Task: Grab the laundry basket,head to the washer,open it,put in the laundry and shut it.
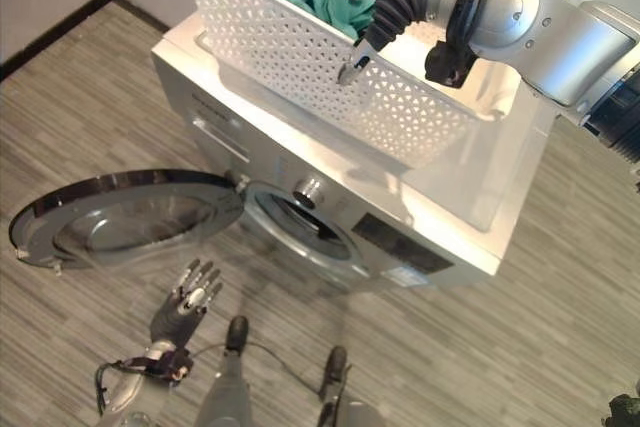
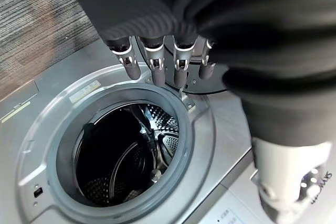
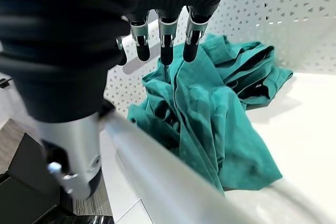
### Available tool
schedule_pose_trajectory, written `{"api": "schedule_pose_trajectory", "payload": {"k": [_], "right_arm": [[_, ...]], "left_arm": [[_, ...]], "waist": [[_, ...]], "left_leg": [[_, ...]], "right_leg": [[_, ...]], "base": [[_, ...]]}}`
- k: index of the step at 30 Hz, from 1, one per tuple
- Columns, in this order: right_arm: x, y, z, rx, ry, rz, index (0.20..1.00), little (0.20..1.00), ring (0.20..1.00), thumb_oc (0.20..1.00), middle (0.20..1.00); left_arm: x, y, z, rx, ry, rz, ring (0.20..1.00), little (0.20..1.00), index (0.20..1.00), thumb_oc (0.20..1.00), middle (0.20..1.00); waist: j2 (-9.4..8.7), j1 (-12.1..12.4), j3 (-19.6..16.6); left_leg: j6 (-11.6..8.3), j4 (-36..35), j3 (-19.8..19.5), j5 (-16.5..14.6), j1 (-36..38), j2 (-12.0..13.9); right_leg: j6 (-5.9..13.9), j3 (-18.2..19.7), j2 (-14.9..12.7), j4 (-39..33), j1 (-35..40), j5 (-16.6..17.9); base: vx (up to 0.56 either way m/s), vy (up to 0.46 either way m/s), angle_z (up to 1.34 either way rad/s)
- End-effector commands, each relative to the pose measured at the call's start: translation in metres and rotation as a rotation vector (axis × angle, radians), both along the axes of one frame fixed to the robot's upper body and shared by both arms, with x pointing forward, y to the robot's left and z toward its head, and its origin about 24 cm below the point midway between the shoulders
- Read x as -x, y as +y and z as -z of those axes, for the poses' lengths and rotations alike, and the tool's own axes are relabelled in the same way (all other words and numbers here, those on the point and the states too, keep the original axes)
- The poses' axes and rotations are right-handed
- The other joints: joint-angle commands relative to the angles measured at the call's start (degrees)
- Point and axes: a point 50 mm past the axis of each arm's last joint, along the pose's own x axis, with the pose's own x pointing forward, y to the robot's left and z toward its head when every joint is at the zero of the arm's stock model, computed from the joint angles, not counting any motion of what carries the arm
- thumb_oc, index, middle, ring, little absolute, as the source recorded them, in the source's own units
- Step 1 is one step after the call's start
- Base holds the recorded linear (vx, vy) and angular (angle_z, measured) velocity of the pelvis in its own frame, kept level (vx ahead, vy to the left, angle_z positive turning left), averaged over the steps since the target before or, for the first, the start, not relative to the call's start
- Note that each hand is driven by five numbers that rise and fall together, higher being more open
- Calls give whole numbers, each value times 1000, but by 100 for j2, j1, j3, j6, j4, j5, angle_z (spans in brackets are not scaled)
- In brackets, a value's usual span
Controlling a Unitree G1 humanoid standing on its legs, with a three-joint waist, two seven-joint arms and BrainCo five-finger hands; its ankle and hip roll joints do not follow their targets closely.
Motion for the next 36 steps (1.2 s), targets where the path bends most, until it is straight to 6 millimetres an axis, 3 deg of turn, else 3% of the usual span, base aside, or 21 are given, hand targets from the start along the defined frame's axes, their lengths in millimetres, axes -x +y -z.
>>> {"api": "schedule_pose_trajectory", "payload": {"k": [1, 7, 17, 22, 30, 32, 34, 36], "right_arm": [[1, -20, -20, 7, -65, 108, 1000, 1000, 1000, 1000, 1000], [-7, -6, -7, 49, -48, 97, 1000, 1000, 1000, 1000, 1000], [-28, -18, 2, 47, -42, 209, 1000, 1000, 1000, 1000, 1000], [-34, -36, 42, 93, 131, 241, 1000, 1000, 1000, 1000, 1000], [-31, -53, 82, 139, 325, 251, 1000, 1000, 1000, 1000, 1000], [-33, -60, 90, 138, 354, 275, 715, 715, 715, 715, 715], [-34, -61, 90, 139, 352, 282, 200, 200, 200, 200, 200], [-40, -64, 95, 152, 331, 318, 200, 200, 200, 200, 200]], "left_arm": [[-18, 9, -33, -40, -149, 8, 1000, 1000, 1000, 1000, 1000], [-20, 3, -30, -39, -134, 35, 1000, 1000, 1000, 1000, 1000], [-24, -2, -31, -41, -131, 55, 1000, 1000, 1000, 1000, 1000], [-25, -5, -32, -45, -141, 75, 1000, 1000, 1000, 1000, 1000], [-26, -15, -29, -30, -147, 116, 1000, 1000, 1000, 1000, 1000], [-26, -18, -29, -28, -150, 135, 1000, 1000, 1000, 1000, 1000], [-27, -18, -29, -32, -150, 139, 1000, 1000, 1000, 1000, 1000], [-27, -21, -29, -32, -144, 149, 1000, 1000, 1000, 1000, 1000]], "waist": [[-403, 202, 275], [-431, 420, 382], [-443, 755, 492], [-390, 927, 557], [-306, 1008, 605], [-269, 1030, 619], [-257, 1027, 625], [-189, 1024, 668]], "left_leg": [[94, 30, 15, -118, 79, 225], [122, 30, -214, -113, -67, 165], [154, 30, -464, -115, -321, 53], [178, 30, -623, -125, -447, -69], [180, 30, -646, -131, -483, -124], [176, 30, -646, -135, -494, -136], [174, 30, -645, -136, -502, -132], [178, 30, -613, -130, -553, -128]], "right_leg": [[329, 119, -542, 12, 390, -340], [342, -69, -503, -4, 445, -359], [383, -249, -488, -6, 425, -403], [395, -421, -534, -6, 440, -429], [424, -432, -579, -6, 403, -438], [431, -428, -585, -6, 385, -445], [430, -421, -586, -6, 374, -452], [434, -365, -590, -6, 293, -452]], "base": [[9, -7, 21], [39, -27, 12], [22, -15, 16], [34, -15, 14], [4, 0, 2], [0, 0, 0], [0, 0, 0], [0, 0, 0]]}}
